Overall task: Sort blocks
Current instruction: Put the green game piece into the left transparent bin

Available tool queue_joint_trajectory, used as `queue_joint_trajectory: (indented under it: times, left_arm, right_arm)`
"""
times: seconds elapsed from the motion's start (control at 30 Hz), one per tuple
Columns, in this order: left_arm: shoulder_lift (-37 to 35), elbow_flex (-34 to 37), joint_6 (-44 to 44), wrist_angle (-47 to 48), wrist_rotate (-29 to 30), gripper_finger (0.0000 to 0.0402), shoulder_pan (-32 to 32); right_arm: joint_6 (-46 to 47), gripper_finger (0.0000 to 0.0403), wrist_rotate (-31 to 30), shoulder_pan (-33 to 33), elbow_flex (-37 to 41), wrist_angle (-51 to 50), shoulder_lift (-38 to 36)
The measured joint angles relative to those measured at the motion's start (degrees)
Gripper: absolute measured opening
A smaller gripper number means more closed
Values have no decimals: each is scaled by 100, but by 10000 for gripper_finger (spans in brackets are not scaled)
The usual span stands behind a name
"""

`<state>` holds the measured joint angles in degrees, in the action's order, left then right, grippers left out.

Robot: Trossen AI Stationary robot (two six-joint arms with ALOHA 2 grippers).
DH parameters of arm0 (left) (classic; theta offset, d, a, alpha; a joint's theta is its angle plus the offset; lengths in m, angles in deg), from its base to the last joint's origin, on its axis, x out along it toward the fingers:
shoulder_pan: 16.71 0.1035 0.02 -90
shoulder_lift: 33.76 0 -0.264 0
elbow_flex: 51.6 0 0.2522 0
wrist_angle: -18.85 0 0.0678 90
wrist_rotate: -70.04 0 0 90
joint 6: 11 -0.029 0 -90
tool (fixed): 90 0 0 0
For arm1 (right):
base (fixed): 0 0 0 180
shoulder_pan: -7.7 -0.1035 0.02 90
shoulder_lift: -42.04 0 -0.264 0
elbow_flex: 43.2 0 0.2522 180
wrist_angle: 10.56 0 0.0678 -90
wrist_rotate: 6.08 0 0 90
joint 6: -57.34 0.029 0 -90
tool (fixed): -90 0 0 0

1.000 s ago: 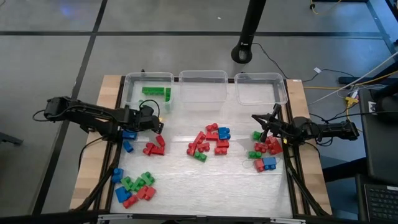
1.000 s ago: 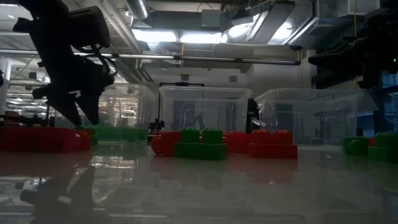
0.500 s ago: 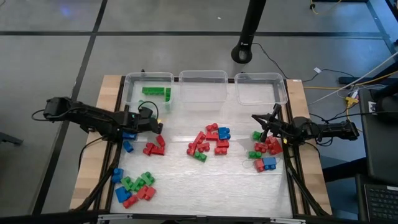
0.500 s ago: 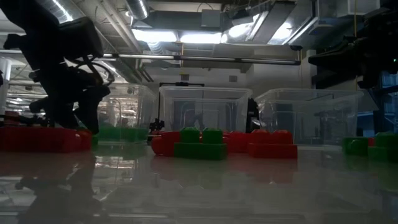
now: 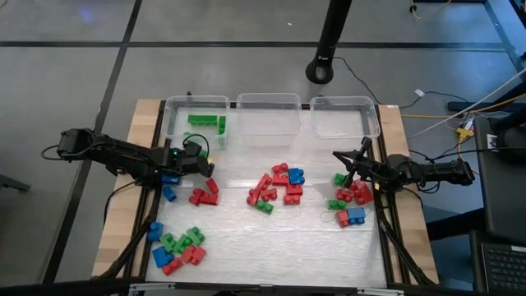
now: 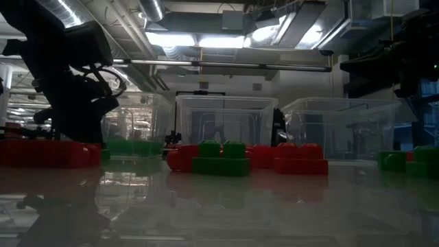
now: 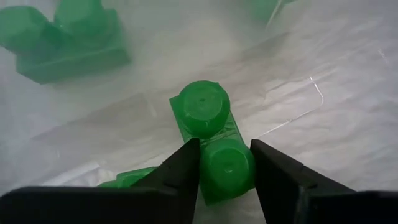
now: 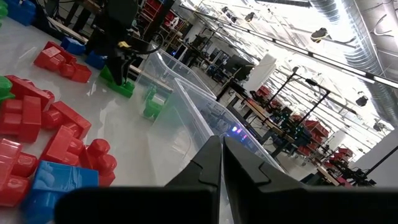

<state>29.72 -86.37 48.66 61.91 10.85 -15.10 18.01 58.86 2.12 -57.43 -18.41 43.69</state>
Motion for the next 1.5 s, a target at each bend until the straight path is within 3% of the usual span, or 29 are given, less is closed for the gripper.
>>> queue_joint_trajectory:
  times: [0.1,0.43,0.87,0.97,1.07,1.23,1.5]
  left_arm:
    - [0,2,-145,-5,-14,104,0]
    - [-15,-316,-650,72,-281,114,-115]
    - [-28,-2167,-2089,273,-270,116,-510]
    - [-28,-2687,-2595,478,64,117,-497]
    - [-37,-3058,-3134,567,772,117,-410]
    - [-37,-3224,-3985,661,1590,117,-53]
    - [-37,-3224,-4856,1253,1744,118,721]
  right_arm:
    - [0,19,0,-2,2,0,-1]
    - [2,19,1,-2,0,0,-1]
    - [2,19,0,0,0,0,0]
    - [2,19,0,0,2,0,0]
    - [4,19,0,-2,2,0,-1]
    - [31,19,0,0,1,0,-1]
    - [42,19,0,-1,2,2,-2]
